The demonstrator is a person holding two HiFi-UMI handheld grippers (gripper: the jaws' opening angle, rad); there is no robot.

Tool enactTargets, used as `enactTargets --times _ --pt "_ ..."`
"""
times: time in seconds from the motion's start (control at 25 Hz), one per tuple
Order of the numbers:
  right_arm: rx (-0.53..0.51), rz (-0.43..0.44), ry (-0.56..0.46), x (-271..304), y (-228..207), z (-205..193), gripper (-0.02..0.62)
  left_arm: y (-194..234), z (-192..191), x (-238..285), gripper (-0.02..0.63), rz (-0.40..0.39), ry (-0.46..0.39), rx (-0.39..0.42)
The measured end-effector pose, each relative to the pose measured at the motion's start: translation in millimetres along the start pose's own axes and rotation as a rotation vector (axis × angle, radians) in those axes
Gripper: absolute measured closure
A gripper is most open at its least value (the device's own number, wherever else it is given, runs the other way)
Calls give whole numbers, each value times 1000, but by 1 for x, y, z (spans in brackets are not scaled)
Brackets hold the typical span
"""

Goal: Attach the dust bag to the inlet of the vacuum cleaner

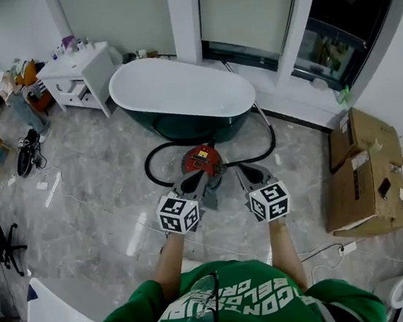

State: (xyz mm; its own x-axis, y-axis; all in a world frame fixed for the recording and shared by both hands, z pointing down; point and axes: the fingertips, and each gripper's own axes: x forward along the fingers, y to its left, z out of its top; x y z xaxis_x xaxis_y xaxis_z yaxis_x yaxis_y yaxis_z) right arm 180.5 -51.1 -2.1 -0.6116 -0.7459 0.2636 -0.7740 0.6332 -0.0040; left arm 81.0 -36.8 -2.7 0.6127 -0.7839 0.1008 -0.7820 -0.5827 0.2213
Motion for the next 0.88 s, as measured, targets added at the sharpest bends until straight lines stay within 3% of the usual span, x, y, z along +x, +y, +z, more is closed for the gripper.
enactTargets --times 0.36,0.88 --pt "33 -31 -33 -34 -23 -6 586 -39 0 16 601 -34 4 12" --pt "34 -49 -48 -70 -7 -18 586 -52 -4 -16 601 -11 -21 9"
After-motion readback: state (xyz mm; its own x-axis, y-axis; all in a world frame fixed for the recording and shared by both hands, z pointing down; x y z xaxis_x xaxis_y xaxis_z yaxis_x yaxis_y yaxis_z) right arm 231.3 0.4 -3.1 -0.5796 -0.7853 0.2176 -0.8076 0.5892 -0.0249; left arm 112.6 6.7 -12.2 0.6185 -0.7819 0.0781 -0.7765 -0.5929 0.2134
